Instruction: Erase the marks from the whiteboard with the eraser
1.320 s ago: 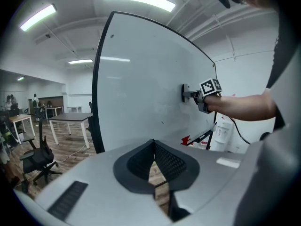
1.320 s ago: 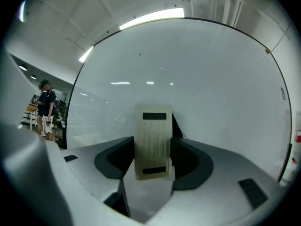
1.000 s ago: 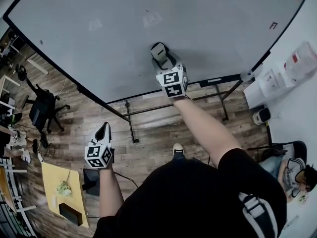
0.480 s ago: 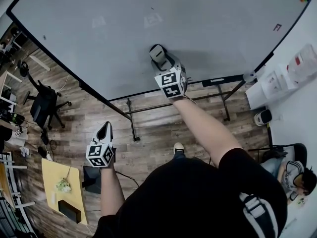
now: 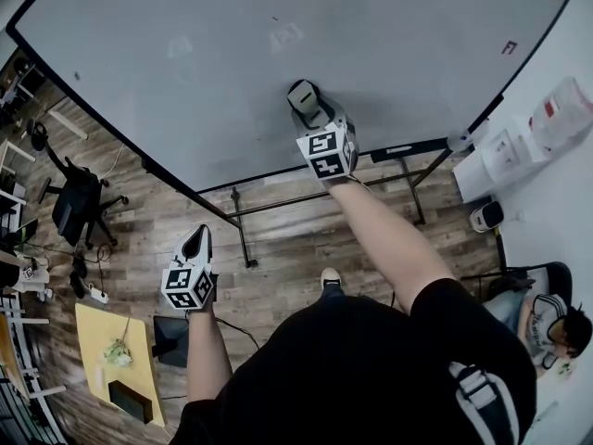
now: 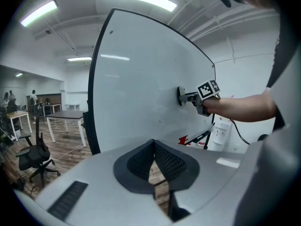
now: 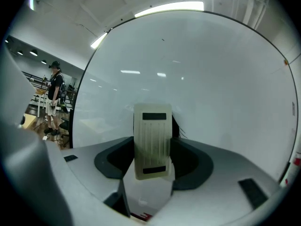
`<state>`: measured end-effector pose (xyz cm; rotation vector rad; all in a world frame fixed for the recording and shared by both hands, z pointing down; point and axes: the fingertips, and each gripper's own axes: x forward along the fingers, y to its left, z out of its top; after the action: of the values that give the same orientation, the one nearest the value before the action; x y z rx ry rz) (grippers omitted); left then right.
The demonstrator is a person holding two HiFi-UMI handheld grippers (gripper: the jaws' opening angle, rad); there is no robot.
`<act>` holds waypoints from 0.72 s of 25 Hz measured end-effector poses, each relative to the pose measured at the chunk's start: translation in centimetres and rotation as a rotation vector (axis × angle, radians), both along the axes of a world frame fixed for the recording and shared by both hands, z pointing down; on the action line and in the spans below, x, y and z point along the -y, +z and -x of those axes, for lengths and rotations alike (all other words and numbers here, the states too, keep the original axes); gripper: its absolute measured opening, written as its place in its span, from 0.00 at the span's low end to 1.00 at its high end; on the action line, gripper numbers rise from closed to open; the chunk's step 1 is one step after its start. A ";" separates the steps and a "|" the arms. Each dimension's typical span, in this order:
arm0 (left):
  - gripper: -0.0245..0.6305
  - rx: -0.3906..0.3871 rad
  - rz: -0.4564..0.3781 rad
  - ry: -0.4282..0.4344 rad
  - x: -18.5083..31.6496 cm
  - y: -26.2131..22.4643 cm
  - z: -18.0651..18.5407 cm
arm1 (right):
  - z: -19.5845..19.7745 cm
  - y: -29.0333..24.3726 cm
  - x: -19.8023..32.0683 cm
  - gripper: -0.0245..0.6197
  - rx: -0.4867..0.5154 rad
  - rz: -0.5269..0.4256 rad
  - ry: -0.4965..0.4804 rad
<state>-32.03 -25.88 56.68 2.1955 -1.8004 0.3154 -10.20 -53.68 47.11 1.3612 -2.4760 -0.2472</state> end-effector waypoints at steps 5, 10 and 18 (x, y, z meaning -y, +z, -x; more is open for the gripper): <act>0.06 -0.002 -0.001 0.020 0.9 0.2 -0.6 | -2.9 -0.4 1.1 0.40 0.007 0.003 0.050; 0.06 -0.007 0.001 0.047 2.1 0.5 -1.4 | -6.2 0.0 2.3 0.40 0.019 0.017 0.102; 0.06 -0.006 0.006 0.103 4.1 0.7 -3.0 | -11.6 0.8 4.4 0.40 0.100 0.063 0.202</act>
<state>-29.05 -30.01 57.33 2.2864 -1.6845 0.3354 1.36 -58.09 47.93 1.6185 -2.3784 -0.0567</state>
